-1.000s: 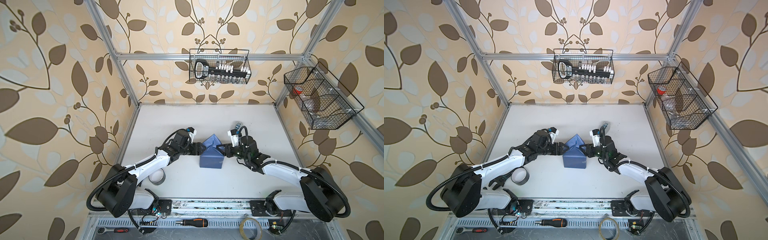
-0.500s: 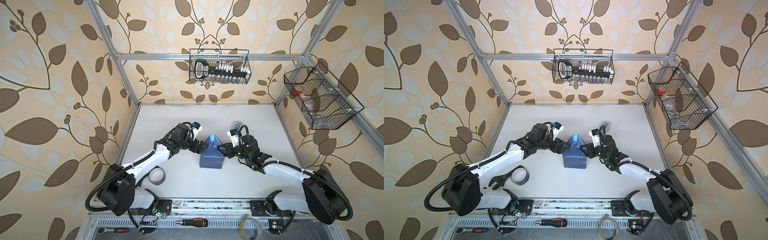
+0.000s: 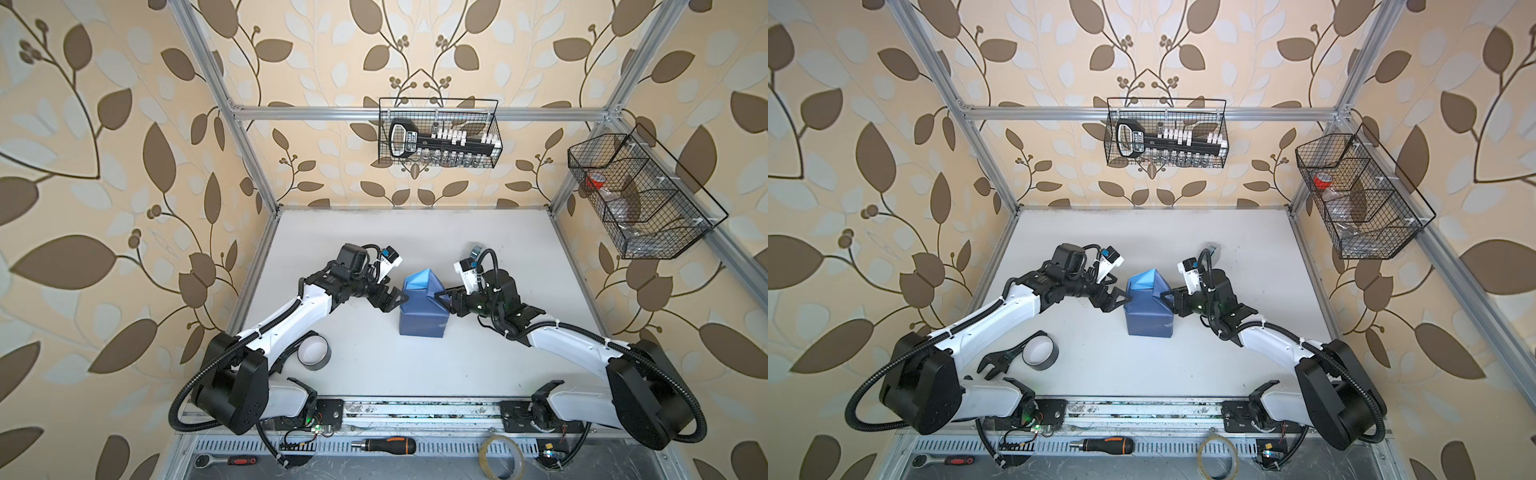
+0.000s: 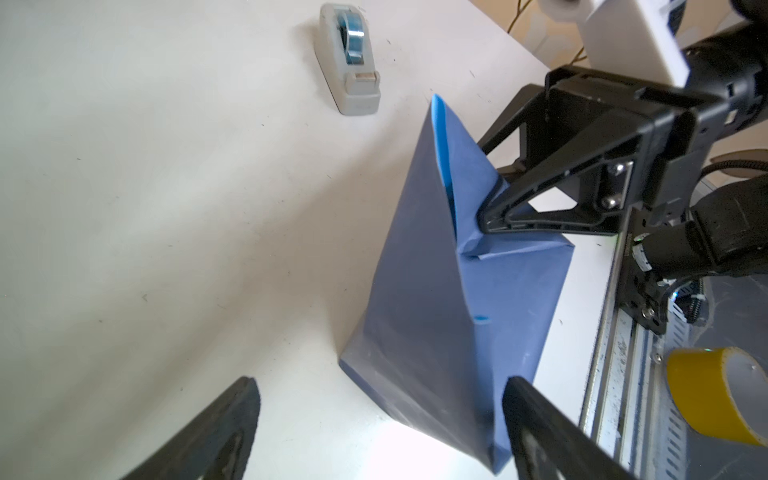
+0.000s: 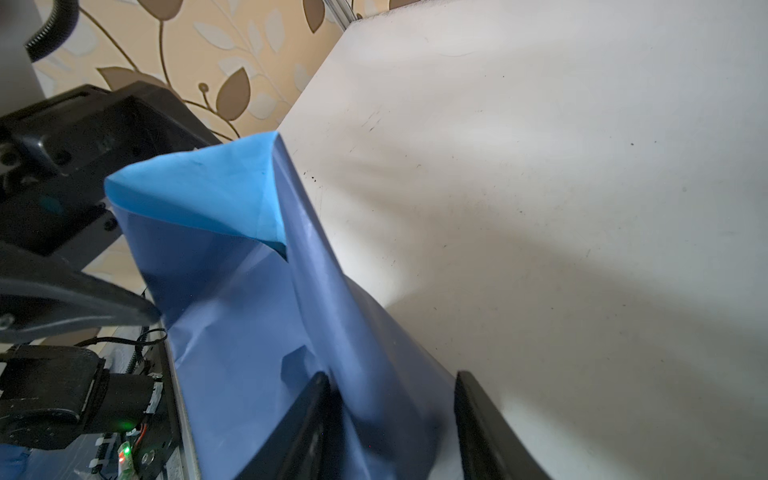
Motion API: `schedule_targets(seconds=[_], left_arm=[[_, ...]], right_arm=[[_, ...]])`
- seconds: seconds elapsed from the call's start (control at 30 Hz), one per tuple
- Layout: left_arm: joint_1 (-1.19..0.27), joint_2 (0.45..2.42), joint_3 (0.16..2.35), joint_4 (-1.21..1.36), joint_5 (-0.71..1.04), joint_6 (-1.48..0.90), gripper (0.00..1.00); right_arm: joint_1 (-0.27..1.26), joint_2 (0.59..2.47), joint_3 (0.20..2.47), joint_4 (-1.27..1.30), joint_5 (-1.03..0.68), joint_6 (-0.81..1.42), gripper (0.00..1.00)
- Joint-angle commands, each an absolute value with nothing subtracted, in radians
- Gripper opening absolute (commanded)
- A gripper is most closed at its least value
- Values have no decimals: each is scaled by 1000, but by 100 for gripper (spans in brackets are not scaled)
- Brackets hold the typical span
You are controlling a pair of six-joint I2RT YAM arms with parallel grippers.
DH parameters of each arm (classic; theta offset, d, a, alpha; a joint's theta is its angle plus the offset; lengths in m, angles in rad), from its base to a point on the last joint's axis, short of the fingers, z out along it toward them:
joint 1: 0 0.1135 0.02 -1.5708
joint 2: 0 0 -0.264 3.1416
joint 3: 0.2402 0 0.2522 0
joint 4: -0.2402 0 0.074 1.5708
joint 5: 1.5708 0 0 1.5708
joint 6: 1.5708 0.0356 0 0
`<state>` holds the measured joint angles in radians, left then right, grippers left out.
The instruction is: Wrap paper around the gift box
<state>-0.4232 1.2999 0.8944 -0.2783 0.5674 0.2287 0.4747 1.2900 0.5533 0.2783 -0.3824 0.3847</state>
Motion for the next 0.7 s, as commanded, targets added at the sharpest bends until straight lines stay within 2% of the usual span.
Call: schedule_targets(seconds=[0.0, 0.07, 0.17, 0.23, 0.37, 0.67], left_arm=[[-422, 1151, 813, -202, 581, 184, 92], [-422, 1059, 726, -110, 508, 91, 83], [-422, 976, 640, -62, 363, 5, 60], [-422, 989, 640, -91, 304, -2, 52], [-432, 1095, 690, -117, 386, -14, 44], [-495, 1109, 678, -30, 459, -58, 44]], right_arm=[[472, 1308, 566, 209, -400, 348, 49], [472, 1314, 568, 209, -404, 347, 49], [472, 1315, 568, 210, -402, 347, 49], [474, 1316, 566, 214, -404, 349, 49], [483, 1321, 566, 227, -402, 356, 49], [492, 1330, 566, 239, -400, 364, 48]])
